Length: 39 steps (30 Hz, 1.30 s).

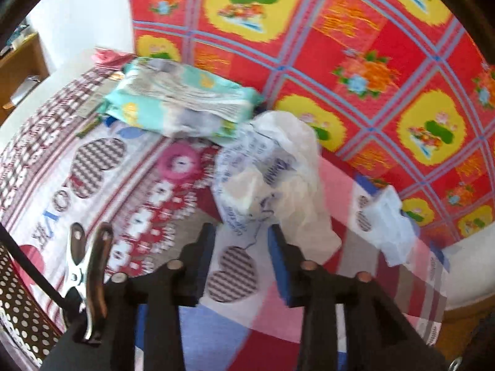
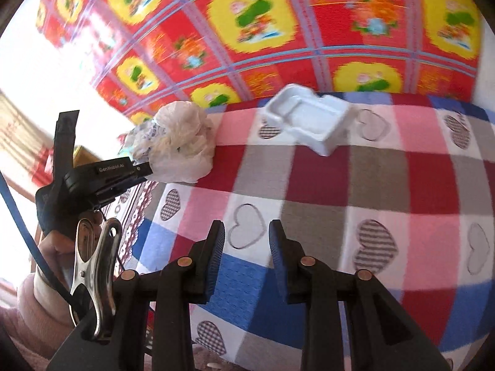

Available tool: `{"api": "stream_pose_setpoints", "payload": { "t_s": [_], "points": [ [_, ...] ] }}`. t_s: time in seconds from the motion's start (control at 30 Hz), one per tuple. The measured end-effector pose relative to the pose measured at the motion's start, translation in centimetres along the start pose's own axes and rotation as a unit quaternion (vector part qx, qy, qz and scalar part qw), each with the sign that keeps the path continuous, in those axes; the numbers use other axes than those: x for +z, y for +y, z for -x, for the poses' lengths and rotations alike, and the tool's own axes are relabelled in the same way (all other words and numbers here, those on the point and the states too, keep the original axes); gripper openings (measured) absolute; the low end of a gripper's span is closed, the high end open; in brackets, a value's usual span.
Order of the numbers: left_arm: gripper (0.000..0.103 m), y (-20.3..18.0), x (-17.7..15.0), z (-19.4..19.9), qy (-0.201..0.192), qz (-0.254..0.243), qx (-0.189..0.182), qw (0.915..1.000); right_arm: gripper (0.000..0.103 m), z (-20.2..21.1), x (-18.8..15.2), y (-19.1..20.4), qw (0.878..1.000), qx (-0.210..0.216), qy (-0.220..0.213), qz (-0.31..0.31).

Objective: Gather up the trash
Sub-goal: 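Grasp the white printed bag with the left tool while the right tool grasps its crumpled end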

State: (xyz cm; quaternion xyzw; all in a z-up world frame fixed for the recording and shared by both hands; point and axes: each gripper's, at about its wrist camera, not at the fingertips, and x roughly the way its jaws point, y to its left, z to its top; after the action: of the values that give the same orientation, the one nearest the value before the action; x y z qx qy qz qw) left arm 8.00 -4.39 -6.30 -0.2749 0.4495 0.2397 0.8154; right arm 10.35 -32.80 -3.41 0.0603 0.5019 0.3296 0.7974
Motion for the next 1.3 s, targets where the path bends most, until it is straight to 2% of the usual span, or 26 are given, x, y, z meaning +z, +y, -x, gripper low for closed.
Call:
{"api": "stream_pose_setpoints", "payload": {
  "t_s": [0.3, 0.43, 0.57, 0.73, 0.9, 0.97, 1.0, 1.1, 1.3],
  "points": [
    [0.041, 3.6, 1.1, 0.0, 0.002, 0.008, -0.006, 1.0, 0.031, -5.8, 4.1, 4.4, 0.998, 0.047, 0.022, 0.032],
    [0.043, 4.2, 1.8, 0.0, 0.0, -0.001, -0.031, 0.9995, 0.039, -8.8, 6.8, 5.6, 0.998, 0.054, 0.026, 0.034],
    [0.048, 3.9, 2.7, -0.2, -0.016, -0.021, -0.028, 0.9993, 0.04, -11.7, 9.0, 6.3, 0.998, 0.046, 0.029, 0.033],
    [0.048, 4.1, 3.3, -0.6, -0.006, -0.026, -0.038, 0.9989, 0.04, -15.4, 10.9, 7.0, 0.998, 0.026, 0.049, 0.043],
    [0.048, 4.3, 3.5, -0.6, 0.001, -0.032, -0.051, 0.9982, 0.04, -18.2, 11.3, 7.2, 0.996, 0.006, 0.07, 0.047],
    [0.048, 4.3, 3.4, -0.4, 0.003, -0.035, -0.058, 0.9977, 0.025, -18.6, 11.0, 7.5, 0.995, -0.009, 0.073, 0.062],
    [0.048, 4.2, 3.4, -0.4, 0.003, -0.038, -0.061, 0.9974, 0.011, -18.8, 10.6, 7.7, 0.994, -0.022, 0.075, 0.075],
    [0.05, 3.8, 3.2, -0.5, 0.005, -0.058, -0.062, 0.9963, 0.007, -18.4, 9.7, 7.7, 0.993, -0.025, 0.073, 0.087],
    [0.05, 2.3, 2.1, -2.0, 0.041, -0.088, -0.083, 0.9918, 0.007, -16.1, 6.8, 6.8, 0.993, -0.025, 0.089, 0.074]
  ]
}}
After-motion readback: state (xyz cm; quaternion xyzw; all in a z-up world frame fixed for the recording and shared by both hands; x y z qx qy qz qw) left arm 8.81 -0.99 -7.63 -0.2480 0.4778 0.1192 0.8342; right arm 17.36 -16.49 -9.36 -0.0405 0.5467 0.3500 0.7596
